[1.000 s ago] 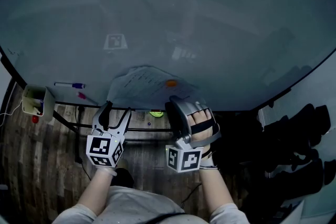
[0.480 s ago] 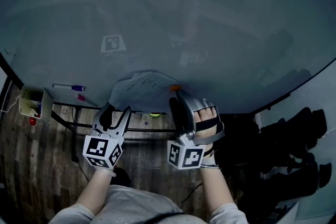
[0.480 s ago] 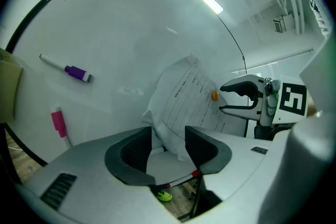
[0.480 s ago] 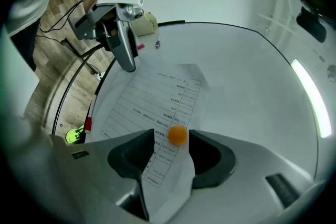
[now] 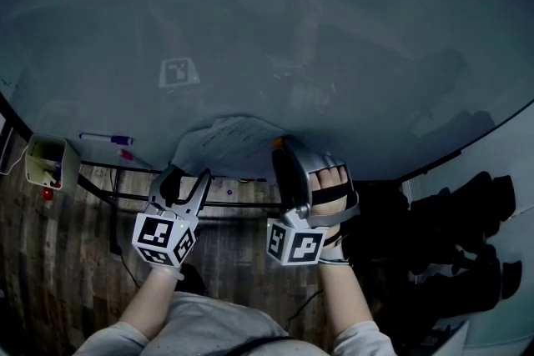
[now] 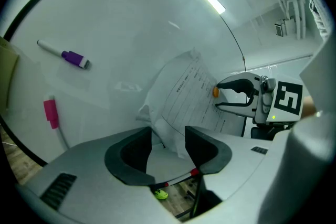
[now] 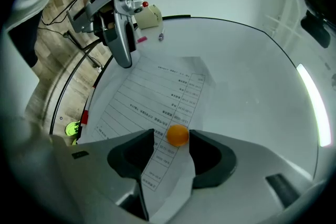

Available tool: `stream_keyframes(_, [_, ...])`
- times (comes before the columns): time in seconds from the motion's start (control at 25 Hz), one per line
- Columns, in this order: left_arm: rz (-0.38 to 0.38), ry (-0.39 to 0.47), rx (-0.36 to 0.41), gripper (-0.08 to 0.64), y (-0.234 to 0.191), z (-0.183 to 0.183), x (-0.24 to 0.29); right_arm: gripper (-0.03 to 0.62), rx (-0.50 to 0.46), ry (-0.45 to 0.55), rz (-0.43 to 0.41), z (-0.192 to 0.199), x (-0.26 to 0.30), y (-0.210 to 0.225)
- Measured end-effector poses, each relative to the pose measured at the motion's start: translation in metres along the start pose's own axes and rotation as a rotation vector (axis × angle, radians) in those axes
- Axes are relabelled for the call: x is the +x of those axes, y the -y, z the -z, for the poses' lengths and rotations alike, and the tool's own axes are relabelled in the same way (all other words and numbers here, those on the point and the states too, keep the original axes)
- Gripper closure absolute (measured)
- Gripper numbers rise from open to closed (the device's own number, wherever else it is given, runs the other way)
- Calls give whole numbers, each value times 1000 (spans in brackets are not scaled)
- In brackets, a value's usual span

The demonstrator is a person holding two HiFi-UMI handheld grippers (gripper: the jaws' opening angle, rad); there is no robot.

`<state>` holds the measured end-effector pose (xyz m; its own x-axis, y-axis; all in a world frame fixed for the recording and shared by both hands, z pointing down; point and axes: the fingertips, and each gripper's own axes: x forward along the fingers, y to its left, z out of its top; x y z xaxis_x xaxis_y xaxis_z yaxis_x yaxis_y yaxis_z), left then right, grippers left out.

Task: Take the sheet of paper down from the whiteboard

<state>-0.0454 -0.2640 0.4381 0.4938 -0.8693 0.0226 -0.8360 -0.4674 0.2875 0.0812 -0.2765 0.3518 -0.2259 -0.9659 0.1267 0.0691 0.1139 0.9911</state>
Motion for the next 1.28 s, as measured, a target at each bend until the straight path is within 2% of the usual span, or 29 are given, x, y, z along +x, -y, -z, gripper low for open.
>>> stream_keyframes(0.4, [25,19,-2,344,5,-7,6,391,-34,-2,26,1,3,7])
stream_keyframes(0.6, [31,34,-1,426,10,-11,7,391,-42,0,48,3,4,9])
stream_keyframes(0.72, [16,52,3,517,9,-15,5,398,-34,3,49,3,4,9])
stream_keyframes(0.76, [15,56,0,527,9,-16,5,409,-30,5,47,3,3,8])
stream_keyframes(1.0, [26,59,-14,534,12,-17,5,457,-20,7,41,5,3,8])
stream_keyframes(1.28, [29,55,-19,540,11,-16,5,459,-9,8,32,4,3,7])
